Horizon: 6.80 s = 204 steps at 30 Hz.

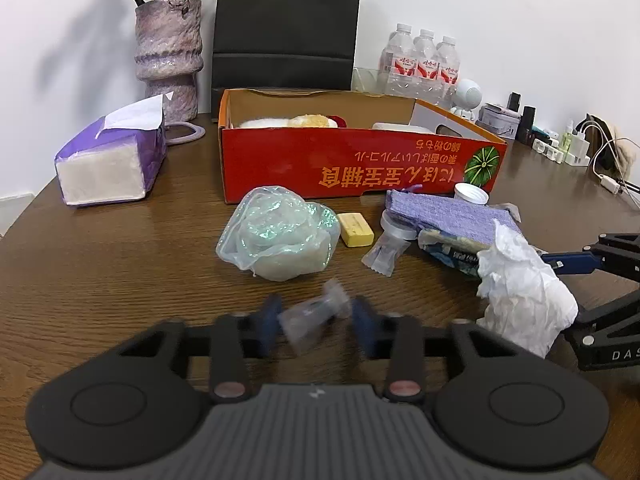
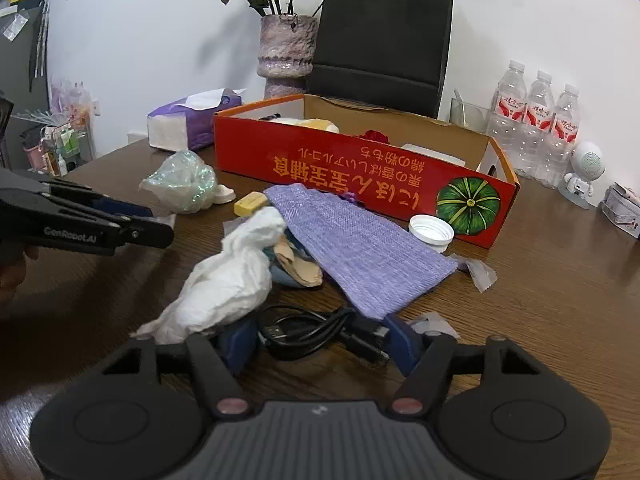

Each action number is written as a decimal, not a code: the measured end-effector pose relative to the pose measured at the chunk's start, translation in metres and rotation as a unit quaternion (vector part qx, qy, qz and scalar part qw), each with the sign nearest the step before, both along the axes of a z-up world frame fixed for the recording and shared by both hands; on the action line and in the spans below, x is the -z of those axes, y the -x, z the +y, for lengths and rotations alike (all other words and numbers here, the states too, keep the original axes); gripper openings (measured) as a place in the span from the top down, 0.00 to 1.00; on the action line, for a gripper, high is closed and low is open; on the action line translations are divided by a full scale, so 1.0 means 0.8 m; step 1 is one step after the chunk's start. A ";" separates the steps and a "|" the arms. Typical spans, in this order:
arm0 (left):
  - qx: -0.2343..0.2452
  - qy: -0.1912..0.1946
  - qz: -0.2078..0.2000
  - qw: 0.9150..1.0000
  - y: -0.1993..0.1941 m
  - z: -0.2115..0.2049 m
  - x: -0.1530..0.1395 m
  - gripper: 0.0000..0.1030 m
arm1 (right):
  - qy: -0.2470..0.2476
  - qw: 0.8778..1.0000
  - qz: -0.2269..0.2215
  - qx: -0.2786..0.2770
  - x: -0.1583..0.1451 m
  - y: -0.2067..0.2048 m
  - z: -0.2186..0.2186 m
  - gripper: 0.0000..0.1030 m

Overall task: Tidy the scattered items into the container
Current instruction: 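Grasp the small clear bag with the left gripper while the right grasps the black cable, then carry the clear bag and black cable into the cardboard box and release, then return both grippers to the table toward the crumpled tissue and small bag, then grasp the crumpled white tissue with the left gripper while the right grasps a clear bag, then carry the tissue and clear bag into the cardboard box and release both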

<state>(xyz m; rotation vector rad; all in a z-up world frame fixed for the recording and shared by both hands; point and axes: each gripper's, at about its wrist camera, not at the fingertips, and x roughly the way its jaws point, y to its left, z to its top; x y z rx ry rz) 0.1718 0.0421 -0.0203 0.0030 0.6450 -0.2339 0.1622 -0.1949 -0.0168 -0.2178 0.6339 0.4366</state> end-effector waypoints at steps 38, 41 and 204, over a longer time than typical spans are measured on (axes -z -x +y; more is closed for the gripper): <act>-0.006 0.061 -0.126 0.990 -0.034 -0.023 -0.117 0.76 | -0.084 0.987 -0.122 0.060 -0.114 -0.067 -0.019 0.44; -0.008 0.074 -0.135 0.988 -0.066 -0.026 -0.127 0.76 | -0.093 0.985 -0.129 0.065 -0.125 -0.101 -0.015 0.44; -0.057 0.113 -0.103 0.987 -0.151 -0.077 -0.112 0.69 | -0.112 0.988 -0.076 0.068 -0.109 -0.204 -0.016 0.81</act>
